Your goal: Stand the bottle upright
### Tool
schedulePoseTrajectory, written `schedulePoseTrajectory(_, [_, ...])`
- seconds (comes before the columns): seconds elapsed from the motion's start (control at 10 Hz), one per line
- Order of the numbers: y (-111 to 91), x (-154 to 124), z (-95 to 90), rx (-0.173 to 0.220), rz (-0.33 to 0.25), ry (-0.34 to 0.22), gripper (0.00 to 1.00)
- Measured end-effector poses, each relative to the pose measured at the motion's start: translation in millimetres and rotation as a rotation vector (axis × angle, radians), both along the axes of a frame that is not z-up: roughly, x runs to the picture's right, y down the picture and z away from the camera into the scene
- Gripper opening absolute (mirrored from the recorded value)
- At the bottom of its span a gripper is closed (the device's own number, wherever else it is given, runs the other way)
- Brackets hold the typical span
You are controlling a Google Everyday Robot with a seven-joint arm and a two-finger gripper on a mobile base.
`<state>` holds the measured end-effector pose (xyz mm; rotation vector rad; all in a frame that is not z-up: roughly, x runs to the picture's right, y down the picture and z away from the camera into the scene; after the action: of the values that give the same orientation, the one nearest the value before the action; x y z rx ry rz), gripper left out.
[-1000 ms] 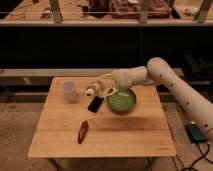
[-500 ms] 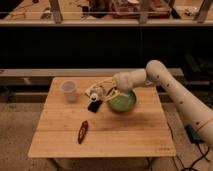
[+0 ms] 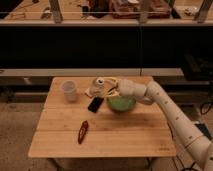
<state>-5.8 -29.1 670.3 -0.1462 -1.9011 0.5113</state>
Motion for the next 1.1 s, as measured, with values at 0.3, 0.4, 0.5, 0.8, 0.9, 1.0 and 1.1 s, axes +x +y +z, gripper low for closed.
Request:
schedulePoseTrajectory(0.3, [-6, -6, -13.6, -0.115, 0.002, -0.196, 0.01])
schedulePoseTrajectory(0.4, [-8, -7, -20.9, -0.138, -0.066, -0.208, 0.01])
schedulePoseTrajectory(0.5, [-8, -8, -24.7, -0.146, -0.141, -0.188, 0.01])
schedulePoseTrajectory(0.8, [-1, -16, -40.0, -0.151, -0.467, -0.083, 0.01])
schedulePoseTrajectory(0.9, [6, -18, -45.1, -0.163, -0.505, -0.084, 0.01])
schedulePoseTrajectory(1.0, [20, -19, -54.4, -0.181, -0.539, -0.096, 0.01])
schedulePoseTrajectory(1.1, [29, -21, -61.1, -0.193, -0.547, -0.097, 0.01])
